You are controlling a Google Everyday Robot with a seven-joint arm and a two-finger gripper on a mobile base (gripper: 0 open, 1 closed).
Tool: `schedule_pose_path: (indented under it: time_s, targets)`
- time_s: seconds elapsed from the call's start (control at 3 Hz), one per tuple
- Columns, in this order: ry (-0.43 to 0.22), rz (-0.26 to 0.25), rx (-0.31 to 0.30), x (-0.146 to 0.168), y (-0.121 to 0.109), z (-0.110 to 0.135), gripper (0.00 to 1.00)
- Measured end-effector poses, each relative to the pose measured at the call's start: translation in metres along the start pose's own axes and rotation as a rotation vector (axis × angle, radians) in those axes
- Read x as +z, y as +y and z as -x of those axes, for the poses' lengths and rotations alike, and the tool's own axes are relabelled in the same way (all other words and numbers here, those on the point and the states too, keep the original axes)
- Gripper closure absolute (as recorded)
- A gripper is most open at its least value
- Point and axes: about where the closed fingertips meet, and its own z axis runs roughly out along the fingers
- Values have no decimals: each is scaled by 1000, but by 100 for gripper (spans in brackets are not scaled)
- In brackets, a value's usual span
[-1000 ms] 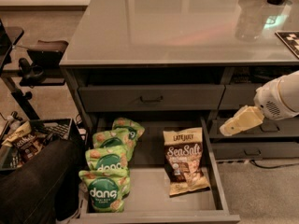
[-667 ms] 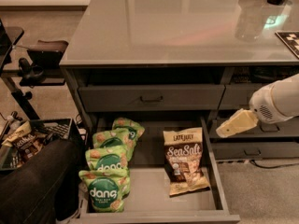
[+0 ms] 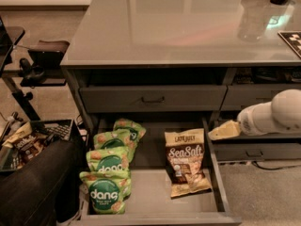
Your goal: Pick brown chip bag from middle drawer and place on counter
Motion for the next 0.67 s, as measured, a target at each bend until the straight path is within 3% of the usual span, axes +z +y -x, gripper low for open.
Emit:
schedule_pose_path:
  time_s: [0.33, 0.67]
  targets:
    - [-57, -34, 46, 48, -19, -14, 0]
    - [-57, -34, 46, 49, -19, -14, 0]
